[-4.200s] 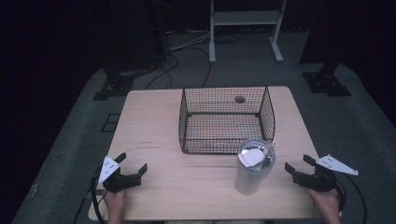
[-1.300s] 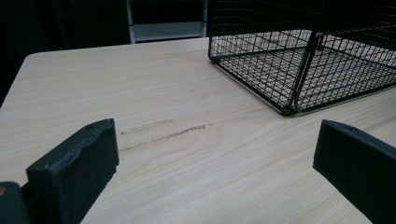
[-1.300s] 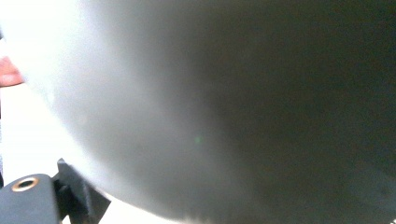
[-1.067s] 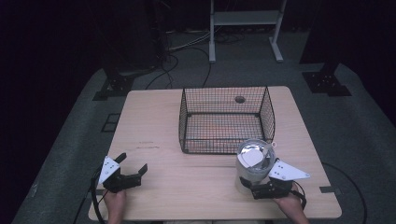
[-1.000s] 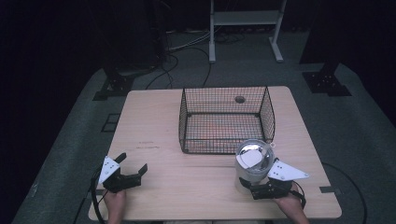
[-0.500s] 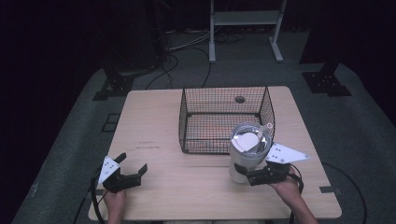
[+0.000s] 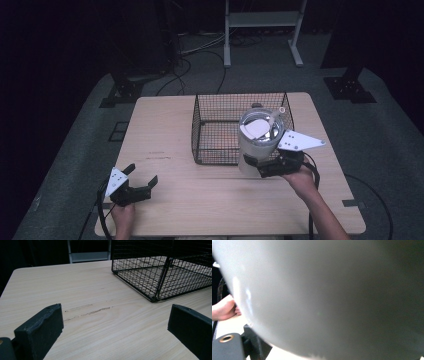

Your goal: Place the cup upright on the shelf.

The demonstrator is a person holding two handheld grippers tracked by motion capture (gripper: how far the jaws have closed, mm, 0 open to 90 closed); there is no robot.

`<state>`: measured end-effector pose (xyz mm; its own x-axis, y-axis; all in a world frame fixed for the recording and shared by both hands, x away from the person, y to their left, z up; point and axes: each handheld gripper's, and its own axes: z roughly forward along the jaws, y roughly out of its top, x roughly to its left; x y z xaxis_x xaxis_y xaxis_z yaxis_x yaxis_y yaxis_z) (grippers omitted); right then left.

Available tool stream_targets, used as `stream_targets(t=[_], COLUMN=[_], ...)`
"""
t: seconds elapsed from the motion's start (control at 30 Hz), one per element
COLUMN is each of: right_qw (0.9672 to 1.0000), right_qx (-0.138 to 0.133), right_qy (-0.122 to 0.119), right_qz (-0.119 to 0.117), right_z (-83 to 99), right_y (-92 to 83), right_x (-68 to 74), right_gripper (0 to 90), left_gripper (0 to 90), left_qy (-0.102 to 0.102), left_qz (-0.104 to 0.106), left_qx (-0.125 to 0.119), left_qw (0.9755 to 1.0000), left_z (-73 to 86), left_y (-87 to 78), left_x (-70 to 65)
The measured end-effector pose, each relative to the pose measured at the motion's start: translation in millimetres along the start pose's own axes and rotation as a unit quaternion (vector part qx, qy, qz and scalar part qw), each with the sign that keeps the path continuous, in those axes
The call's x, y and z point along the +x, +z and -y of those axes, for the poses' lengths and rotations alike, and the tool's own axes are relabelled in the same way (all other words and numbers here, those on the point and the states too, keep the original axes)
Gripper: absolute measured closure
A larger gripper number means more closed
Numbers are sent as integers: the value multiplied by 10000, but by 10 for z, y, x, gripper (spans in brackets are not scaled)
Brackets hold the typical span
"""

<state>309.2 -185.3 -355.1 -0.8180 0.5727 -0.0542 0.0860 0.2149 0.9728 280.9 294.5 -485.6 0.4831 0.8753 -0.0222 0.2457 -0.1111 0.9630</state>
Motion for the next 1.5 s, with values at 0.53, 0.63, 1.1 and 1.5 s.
stream_targets(t=[0.53, 0.63, 1.1, 1.5], right_qw=[9998, 9993, 9996, 9986], right_qx=[127, 155, -10, 404], right_qy=[-124, -226, 190, 278], right_qz=[109, 241, 224, 185], right_z=[-485, -548, -498, -214], right_y=[486, 628, 1073, 1436], right_x=[-337, -401, -795, -974], right_gripper=[88, 88, 88, 88], left_gripper=[0, 0, 0, 0], left_qy=[-9, -15, -32, -24], left_qz=[16, 10, 50, 103], left_qx=[-27, -50, -45, -82], left_qw=[10000, 10000, 10000, 9999], left_z=[2, 3, 2, 4], left_y=[2, 5, -5, -13], left_x=[2, 3, 4, 13])
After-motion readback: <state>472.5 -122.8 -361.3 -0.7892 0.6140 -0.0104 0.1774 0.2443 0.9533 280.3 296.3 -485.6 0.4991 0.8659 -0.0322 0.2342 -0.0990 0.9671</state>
